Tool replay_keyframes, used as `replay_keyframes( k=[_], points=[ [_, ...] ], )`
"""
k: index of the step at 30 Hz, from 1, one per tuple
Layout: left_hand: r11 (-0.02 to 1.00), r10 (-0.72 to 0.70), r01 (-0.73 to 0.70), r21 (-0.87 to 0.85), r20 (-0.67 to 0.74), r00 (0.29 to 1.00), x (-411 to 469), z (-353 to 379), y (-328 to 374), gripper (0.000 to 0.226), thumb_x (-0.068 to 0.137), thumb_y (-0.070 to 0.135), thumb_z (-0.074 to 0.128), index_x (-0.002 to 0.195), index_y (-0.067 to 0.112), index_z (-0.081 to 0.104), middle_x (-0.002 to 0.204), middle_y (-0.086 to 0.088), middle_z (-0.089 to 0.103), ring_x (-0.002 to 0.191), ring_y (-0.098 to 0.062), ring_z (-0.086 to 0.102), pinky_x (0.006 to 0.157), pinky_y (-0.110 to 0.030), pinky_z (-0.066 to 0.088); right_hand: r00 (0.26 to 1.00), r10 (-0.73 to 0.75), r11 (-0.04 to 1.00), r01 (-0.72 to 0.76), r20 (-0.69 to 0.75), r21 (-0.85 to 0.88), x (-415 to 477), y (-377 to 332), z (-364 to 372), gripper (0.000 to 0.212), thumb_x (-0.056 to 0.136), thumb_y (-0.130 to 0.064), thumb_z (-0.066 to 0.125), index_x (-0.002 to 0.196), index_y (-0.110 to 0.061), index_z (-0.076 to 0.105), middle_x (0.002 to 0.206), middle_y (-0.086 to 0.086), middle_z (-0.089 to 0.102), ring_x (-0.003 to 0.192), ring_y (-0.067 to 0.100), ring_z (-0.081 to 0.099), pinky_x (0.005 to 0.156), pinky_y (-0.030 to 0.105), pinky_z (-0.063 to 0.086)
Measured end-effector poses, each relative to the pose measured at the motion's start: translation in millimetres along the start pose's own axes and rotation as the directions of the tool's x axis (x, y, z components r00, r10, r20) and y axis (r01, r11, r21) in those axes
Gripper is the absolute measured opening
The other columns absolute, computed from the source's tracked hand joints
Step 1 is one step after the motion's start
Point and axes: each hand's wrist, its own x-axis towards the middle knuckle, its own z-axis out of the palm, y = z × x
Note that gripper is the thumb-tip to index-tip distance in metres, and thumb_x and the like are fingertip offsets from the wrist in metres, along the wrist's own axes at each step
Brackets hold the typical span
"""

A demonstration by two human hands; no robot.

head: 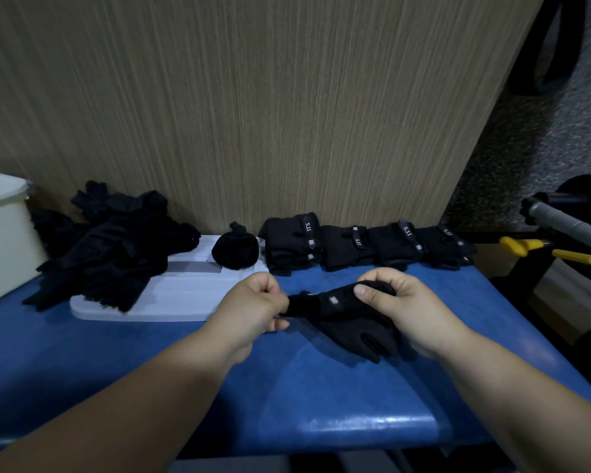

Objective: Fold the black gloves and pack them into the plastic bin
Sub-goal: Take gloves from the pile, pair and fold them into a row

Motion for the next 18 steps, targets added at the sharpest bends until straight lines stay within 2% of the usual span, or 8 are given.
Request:
replay_keyframes(
  k=[3,5,7,10,12,14,16,18],
  points=[
    [0.991,0.064,-0.069,0.111,0.046,0.997,-2,2,-1,0.020,0.085,-0.005,0.051,0.081,0.015,0.048,0.080,0.000,0.056,0.065,-0.013,0.054,0.059,-0.024,0.047,0.997,0.074,0.995,-0.073,-0.010,0.064,0,0,0,0.010,0.089,-0.010,0.063,0.080,-0.010,0.066,0.073,0.008,0.062,0.070,0.020,0.056,0.066,0.030,0.047],
    [0.982,0.099,-0.114,0.150,0.107,0.989,-3,3,-1,0.020,0.086,0.005,0.054,0.098,0.021,0.053,0.095,0.004,0.062,0.082,-0.011,0.058,0.067,-0.022,0.046,0.991,0.135,0.986,-0.134,-0.005,0.095,0,1,1,0.011,0.089,-0.012,0.062,0.079,-0.010,0.066,0.074,0.011,0.063,0.069,0.023,0.056,0.065,0.031,0.047],
    [0.982,0.119,-0.149,0.112,0.240,0.964,-5,2,0,0.032,0.079,0.024,0.058,0.110,0.031,0.055,0.111,0.009,0.064,0.098,-0.004,0.060,0.078,-0.019,0.043,0.983,0.185,0.973,-0.184,0.006,0.141,1,0,1,0.014,0.090,-0.014,0.061,0.078,-0.009,0.065,0.073,0.012,0.063,0.066,0.021,0.057,0.061,0.028,0.047],
    [0.970,0.144,-0.215,0.116,0.440,0.887,-12,4,-1,0.055,0.066,0.044,0.071,0.118,0.038,0.054,0.117,0.013,0.063,0.105,0.001,0.060,0.086,-0.019,0.048,0.975,0.220,0.956,-0.221,0.030,0.191,0,-2,4,0.016,0.089,-0.021,0.062,0.079,-0.009,0.063,0.074,0.014,0.062,0.062,0.021,0.057,0.057,0.027,0.048],
    [0.908,0.212,-0.333,0.256,0.403,0.890,-12,8,-6,0.051,0.067,0.042,0.078,0.113,0.038,0.057,0.108,0.013,0.066,0.099,-0.002,0.062,0.087,-0.021,0.050,0.974,0.221,0.954,-0.227,0.054,0.196,-2,-3,6,0.025,0.080,-0.033,0.065,0.082,-0.008,0.062,0.077,0.017,0.061,0.067,0.024,0.057,0.061,0.029,0.048],
    [0.870,0.292,-0.370,0.325,0.265,0.919,-10,13,-6,0.024,0.081,0.032,0.074,0.102,0.030,0.063,0.093,0.011,0.068,0.087,-0.006,0.063,0.083,-0.024,0.049,0.970,0.229,0.949,-0.241,0.081,0.202,-3,-5,6,0.034,0.070,-0.042,0.069,0.081,-0.011,0.062,0.075,0.013,0.062,0.066,0.022,0.057,0.060,0.028,0.047],
    [0.916,0.278,-0.302,0.264,0.124,0.953,-7,14,-4,0.006,0.090,0.028,0.064,0.094,0.024,0.066,0.087,0.007,0.071,0.084,-0.009,0.065,0.083,-0.029,0.051,0.965,0.236,0.945,-0.255,0.111,0.206,-3,-7,4,0.037,0.068,-0.044,0.077,0.085,-0.015,0.062,0.075,0.005,0.064,0.068,0.018,0.060,0.063,0.028,0.048],
    [0.956,0.236,-0.242,0.168,0.055,0.970,-7,13,-3,0.009,0.092,0.028,0.061,0.092,0.021,0.068,0.089,0.004,0.074,0.088,-0.013,0.069,0.082,-0.031,0.052,0.961,0.233,0.954,-0.256,0.150,0.158,-3,-8,-1,0.042,0.066,-0.036,0.083,0.096,-0.017,0.061,0.082,0.001,0.067,0.077,0.016,0.063,0.073,0.028,0.048]
  ],
)
